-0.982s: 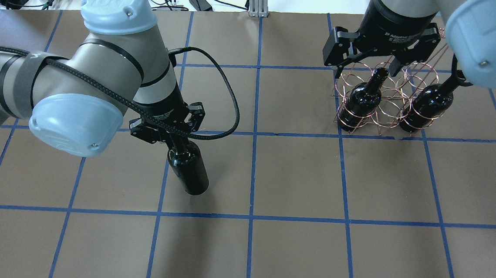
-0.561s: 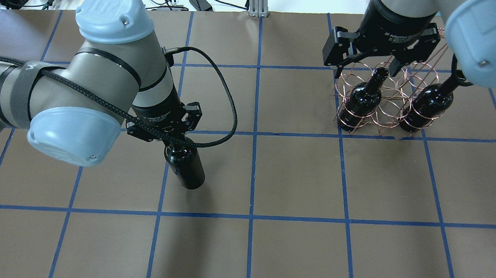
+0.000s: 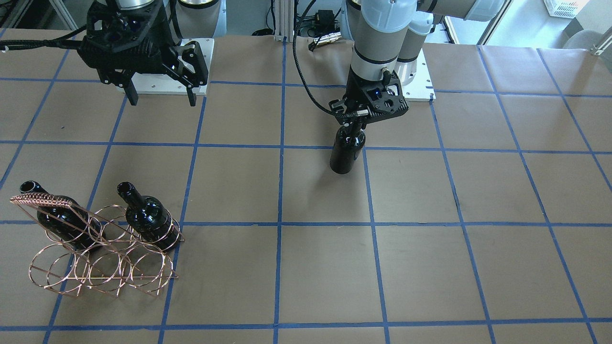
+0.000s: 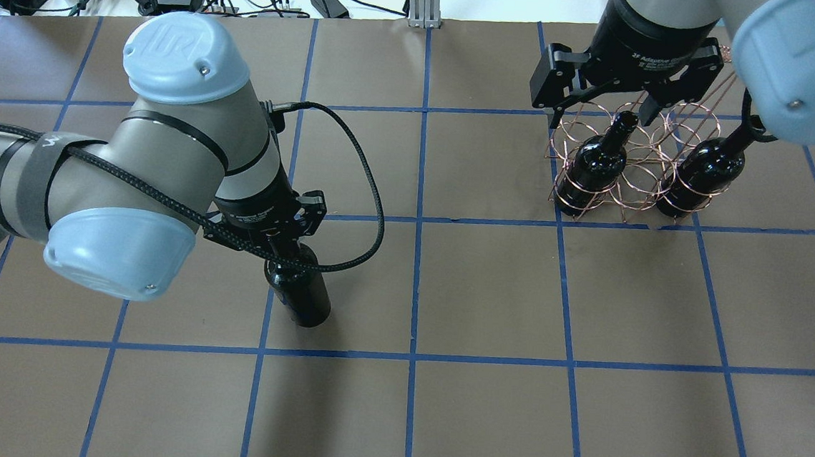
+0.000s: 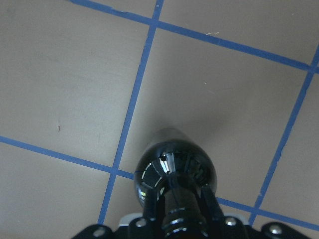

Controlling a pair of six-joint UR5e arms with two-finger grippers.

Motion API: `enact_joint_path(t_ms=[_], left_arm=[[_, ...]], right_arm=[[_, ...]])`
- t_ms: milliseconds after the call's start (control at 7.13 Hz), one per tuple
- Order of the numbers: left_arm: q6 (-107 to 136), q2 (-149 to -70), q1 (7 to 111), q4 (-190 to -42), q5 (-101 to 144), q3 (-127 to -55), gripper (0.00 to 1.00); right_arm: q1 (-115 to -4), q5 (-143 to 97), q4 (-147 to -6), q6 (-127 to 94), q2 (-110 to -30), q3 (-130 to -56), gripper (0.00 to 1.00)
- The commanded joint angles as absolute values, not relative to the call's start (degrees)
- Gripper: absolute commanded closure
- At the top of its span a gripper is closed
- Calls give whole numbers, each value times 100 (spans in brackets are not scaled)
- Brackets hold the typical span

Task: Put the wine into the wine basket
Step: 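Lower the bottle upright onto the table with the left gripper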

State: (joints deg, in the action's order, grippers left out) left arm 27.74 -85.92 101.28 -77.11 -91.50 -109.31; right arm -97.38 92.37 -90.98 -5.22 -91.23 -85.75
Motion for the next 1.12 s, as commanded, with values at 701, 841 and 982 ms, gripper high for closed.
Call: enact_joint_path(t_ms=[701,841,982], left_arm=[[2496,-8578,10134,-7752,-9106,-11074,100],[2496,-8578,10134,-7769,-9105,-11074,100],[2487,-8569,10134,-7778,-9114,-11066,36]], right_arm=[[-9738,9237,-9123,-536,-9114,-8578,0],[-9738,9229,-9123,-545,-9097,-8578,0],[-9738,9229,-9123,-536,-9105,-8578,0]])
